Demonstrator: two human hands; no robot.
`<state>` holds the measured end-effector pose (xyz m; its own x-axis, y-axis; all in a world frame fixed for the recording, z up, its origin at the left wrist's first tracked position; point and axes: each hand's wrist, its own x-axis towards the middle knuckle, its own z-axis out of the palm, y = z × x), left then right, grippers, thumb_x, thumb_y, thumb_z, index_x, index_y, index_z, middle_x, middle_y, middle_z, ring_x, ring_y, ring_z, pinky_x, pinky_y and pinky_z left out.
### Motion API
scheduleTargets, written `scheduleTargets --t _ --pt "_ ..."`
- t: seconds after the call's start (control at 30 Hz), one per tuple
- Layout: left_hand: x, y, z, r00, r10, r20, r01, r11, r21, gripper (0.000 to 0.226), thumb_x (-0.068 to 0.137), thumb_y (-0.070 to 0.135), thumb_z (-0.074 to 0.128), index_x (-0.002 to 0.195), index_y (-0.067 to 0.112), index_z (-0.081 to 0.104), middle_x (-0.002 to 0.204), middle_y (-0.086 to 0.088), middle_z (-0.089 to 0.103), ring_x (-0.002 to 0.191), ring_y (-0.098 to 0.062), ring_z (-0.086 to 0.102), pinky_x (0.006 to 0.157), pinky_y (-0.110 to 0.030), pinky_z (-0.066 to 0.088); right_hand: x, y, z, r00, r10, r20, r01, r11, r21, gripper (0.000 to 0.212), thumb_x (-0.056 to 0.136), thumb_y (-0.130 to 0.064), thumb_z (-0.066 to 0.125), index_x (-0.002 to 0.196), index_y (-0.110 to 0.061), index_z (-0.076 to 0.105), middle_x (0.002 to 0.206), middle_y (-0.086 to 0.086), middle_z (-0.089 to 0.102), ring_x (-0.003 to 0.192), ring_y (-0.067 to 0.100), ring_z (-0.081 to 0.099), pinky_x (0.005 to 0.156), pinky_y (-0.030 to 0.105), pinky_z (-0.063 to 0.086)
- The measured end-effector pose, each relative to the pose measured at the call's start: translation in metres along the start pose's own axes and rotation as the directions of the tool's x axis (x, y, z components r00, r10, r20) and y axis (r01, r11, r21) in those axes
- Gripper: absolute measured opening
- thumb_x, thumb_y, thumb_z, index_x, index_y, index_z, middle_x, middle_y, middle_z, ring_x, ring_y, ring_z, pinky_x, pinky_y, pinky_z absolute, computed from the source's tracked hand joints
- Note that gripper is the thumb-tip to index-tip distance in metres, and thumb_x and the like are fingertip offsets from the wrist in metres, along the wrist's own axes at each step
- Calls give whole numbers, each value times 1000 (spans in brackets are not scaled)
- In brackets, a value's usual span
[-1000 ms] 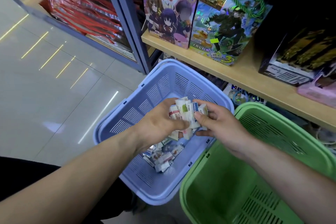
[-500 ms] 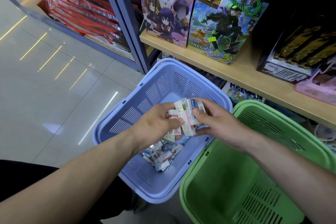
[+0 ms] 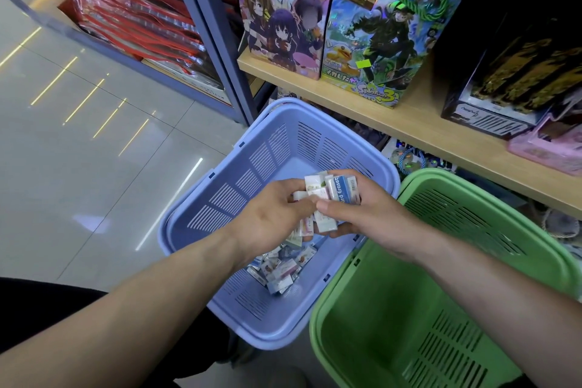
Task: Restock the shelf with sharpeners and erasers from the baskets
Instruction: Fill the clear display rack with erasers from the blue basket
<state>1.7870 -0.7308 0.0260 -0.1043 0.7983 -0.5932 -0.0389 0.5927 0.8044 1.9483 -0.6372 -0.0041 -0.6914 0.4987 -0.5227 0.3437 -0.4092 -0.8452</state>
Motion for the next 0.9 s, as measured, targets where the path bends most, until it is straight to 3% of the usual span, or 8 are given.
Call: scheduleTargets --t 0.13,0.2,0.3,0.4,0.53,0.63,0.77,0.9 --pt "2 2 2 999 -7 51 11 997 -79 35 98 -6 53 117 18 68 106 -19 75 84 -26 69 76 -35 56 4 4 -7 994 -8 -107 13 999 43 40 90 0 71 124 -13 56 109 19 72 98 37 72 85 59 59" --pt "3 3 2 998 -2 65 7 997 -81 42 94 -13 52 118 17 66 106 -18 75 85 -26 70 78 -36 56 6 4 -9 992 -4 -128 12 998 63 39 88 4 69 122 -11 57 108 20 72 96 37 72 84 61 58" --pt "4 -1 1 996 15 87 -8 997 -71 42 96 -13 53 129 11 61 109 -19 75 90 -26 71 79 -36 55 6 3 -9 992 -7 -126 13 999 47 39 86 5 72 119 -12 58 98 13 72 85 27 72 77 50 61" --pt "6 -5 -2 995 31 90 -29 999 -25 34 97 -7 57 128 8 63 106 -14 77 90 -22 72 79 -31 55 6 0 -8 993 5 -114 5 997 81 35 87 2 72 112 -18 59 91 4 73 78 21 72 64 37 60" --pt "6 -9 -5 997 39 71 -36 999 -40 25 97 0 61 121 2 69 100 -14 78 88 -25 74 77 -28 57 4 -3 -10 993 46 -105 -29 987 157 27 89 0 71 107 -17 60 85 1 75 75 21 73 61 35 61" --pt "5 -8 -5 998 43 40 -41 999 -27 24 97 9 64 120 8 71 95 -14 78 88 -26 76 73 -24 56 2 -5 -8 997 52 -61 -39 980 194 31 85 -3 75 111 -10 59 88 4 75 78 24 75 59 33 61" --pt "4 -9 -4 998 50 27 -50 999 8 29 93 19 69 122 18 71 97 -11 79 89 -28 77 87 -34 59 0 -8 -6 998 55 -43 -46 981 188 51 69 -12 83 113 -4 59 87 6 73 74 21 73 53 29 57" --pt "5 -9 -2 997 65 -45 -60 994 93 28 91 30 71 119 30 73 95 -13 75 83 -24 74 74 -31 53 0 -7 -6 994 82 -68 -61 962 267 41 76 -3 80 109 -9 59 87 4 75 75 19 74 57 30 60"
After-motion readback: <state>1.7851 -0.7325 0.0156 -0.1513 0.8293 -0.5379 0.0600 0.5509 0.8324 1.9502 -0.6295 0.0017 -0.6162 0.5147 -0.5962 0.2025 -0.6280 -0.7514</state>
